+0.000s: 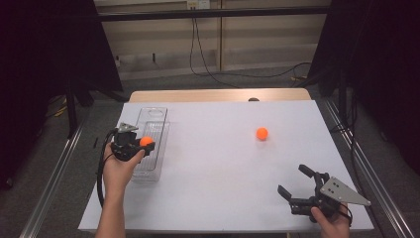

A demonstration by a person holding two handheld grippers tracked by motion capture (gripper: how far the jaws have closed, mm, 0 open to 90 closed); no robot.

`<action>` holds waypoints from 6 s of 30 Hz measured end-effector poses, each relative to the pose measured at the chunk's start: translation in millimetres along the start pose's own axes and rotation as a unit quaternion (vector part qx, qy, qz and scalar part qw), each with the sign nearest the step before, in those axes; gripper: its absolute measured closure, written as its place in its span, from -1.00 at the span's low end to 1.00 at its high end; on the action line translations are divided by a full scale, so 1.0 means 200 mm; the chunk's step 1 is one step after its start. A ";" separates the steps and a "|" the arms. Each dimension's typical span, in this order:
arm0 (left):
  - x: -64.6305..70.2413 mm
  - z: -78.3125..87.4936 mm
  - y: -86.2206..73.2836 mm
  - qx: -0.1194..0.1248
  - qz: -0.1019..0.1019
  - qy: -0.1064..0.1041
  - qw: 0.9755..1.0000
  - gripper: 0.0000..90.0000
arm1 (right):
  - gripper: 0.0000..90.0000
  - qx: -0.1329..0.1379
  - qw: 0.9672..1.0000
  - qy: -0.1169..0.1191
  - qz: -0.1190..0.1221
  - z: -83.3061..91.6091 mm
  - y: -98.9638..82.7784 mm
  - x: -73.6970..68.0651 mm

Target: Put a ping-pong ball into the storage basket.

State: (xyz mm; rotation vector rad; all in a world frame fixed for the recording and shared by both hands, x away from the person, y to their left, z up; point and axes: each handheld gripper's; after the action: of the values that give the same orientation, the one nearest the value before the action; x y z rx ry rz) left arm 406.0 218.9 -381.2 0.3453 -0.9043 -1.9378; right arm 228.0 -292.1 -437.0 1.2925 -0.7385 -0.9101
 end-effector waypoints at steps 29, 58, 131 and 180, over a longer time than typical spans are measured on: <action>-0.01 -0.01 -0.02 0.009 0.008 0.011 1.000 -0.01 | -0.95 -0.001 1.000 0.000 0.001 0.00 0.00 0.00; 0.15 0.03 0.04 0.025 -0.018 -0.042 0.999 -0.37 | -0.95 -0.003 1.000 0.001 -0.002 0.00 0.00 0.00; 0.49 -0.15 0.07 0.016 -0.071 -0.145 0.987 -0.74 | -0.95 -0.003 1.000 0.003 0.000 -0.01 0.00 0.01; 0.64 -0.24 0.09 0.020 -0.096 -0.172 0.980 -0.75 | -0.95 -0.003 1.000 0.004 0.002 -0.01 0.00 0.00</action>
State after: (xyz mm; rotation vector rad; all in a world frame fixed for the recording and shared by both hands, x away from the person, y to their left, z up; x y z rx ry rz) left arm 378.3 83.8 -385.8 0.1221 -1.1694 -2.2019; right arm 230.3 -291.7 -437.1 1.2885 -0.7320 -0.9027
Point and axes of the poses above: each handheld gripper's, and its own axes: z roughly backward along the jaws, y roughly out of its top, x roughly to its right, and after that the axes turned 6 degrees about -y, right-handed
